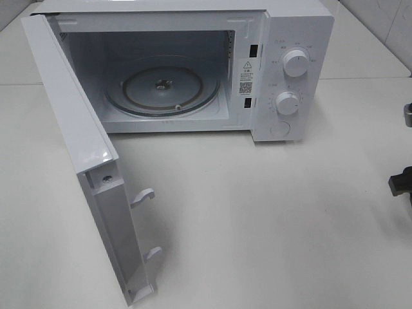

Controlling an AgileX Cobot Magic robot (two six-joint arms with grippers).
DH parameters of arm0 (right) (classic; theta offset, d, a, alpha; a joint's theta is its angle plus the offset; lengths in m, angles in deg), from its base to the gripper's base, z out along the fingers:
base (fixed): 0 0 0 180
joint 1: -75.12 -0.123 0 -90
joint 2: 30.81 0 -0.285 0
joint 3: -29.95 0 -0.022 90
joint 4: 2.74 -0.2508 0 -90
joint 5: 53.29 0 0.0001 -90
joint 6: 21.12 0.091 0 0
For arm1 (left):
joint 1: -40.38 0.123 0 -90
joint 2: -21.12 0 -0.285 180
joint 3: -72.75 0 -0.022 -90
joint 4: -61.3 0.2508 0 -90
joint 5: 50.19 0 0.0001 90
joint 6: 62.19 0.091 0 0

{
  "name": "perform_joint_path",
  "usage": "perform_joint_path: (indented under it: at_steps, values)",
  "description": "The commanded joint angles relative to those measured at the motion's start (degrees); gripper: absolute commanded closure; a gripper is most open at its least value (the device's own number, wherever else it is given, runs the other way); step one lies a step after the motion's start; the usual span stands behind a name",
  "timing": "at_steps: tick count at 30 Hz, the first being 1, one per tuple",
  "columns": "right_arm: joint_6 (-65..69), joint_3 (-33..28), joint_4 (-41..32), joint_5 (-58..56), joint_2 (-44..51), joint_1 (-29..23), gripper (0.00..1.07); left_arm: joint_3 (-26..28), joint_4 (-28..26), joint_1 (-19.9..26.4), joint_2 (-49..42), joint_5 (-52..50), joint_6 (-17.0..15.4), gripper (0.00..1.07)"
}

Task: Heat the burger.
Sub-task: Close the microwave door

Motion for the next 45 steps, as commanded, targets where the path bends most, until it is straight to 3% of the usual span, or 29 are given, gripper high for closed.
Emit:
perform_joint_path:
  at_steps: [1,3,9,18,24,29,38,40,45]
  values:
    - [-6.6,1.2,-6.8,-3.4,3.2,0.2,0.31,0.0,0.2,-0.3,-0.9,-0.8,-0.1,0.06]
    - [-12.6,2.7,-13.6,-7.4,6.4,0.2,0.31,0.0,0.2,-0.3,-0.9,-0.8,-0.1,0.06]
    - [-21.0,3.6,-21.4,-12.7,14.3,0.2,0.31,0.0,0.2,-0.3,-0.9,-0.8,-0.1,0.06]
    - [-21.1,3.6,-22.8,-15.5,26.1,0.2,0.27,0.0,0.2,-0.3,-0.9,-0.8,-0.1,0.06]
    - [-26.1,2.3,-29.3,-17.3,39.1,0.2,0.24,0.0,0.2,-0.3,-0.9,-0.8,-0.1,0.06]
    - [-30.2,0.7,-35.5,-18.1,52.0,0.2,0.25,0.0,0.2,-0.3,-0.9,-0.8,-0.1,0.06]
    - [-33.4,0.2,-36.0,-21.2,64.9,0.2,0.3,0.0,0.2,-0.3,-0.9,-0.8,-0.1,0.06]
    - [-35.6,-3.2,-38.2,-21.6,71.3,0.2,0.33,0.0,0.2,-0.3,-0.9,-0.8,-0.1,0.06]
    - [-36.3,-5.8,-39.2,-21.2,76.6,0.2,0.33,0.0,0.2,-0.3,-0.9,-0.8,-0.1,0.06]
